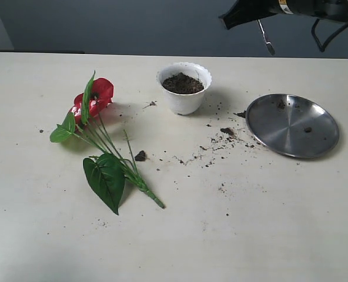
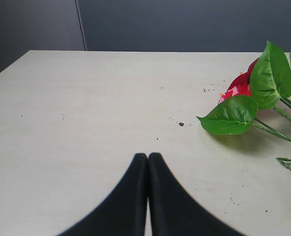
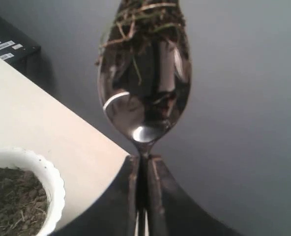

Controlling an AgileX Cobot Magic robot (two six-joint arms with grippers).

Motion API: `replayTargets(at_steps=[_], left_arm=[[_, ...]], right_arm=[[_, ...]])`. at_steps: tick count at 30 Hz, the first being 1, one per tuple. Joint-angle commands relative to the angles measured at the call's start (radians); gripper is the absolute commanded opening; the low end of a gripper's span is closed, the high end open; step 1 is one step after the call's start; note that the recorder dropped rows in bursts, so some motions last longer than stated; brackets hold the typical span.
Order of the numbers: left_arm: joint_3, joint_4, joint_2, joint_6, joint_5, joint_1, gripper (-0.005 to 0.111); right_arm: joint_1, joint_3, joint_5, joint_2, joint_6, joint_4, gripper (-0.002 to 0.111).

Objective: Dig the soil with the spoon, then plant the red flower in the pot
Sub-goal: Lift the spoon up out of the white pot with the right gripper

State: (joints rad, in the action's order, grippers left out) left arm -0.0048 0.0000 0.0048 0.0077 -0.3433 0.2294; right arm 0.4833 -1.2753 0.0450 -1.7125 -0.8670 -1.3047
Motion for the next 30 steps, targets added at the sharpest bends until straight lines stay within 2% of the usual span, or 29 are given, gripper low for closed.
replayTargets(at_steps=[1, 24, 30], left_arm=[[0.005, 0.000, -0.005, 0.000, 0.011, -0.003, 0.000], [0.005, 0.000, -0.005, 0.000, 0.011, -0.003, 0.000], [0.005, 0.000, -0.005, 0.000, 0.011, -0.003, 0.000]], right_arm=[[-0.004, 0.004, -0.036, 0.012, -0.003, -0.005, -0.001], [-0.004, 0.002, 0.084, 0.011, -0.035, 0.111, -0.001], [-0.006, -0.071, 0.073, 0.062, -0.101, 0.174, -0.001]])
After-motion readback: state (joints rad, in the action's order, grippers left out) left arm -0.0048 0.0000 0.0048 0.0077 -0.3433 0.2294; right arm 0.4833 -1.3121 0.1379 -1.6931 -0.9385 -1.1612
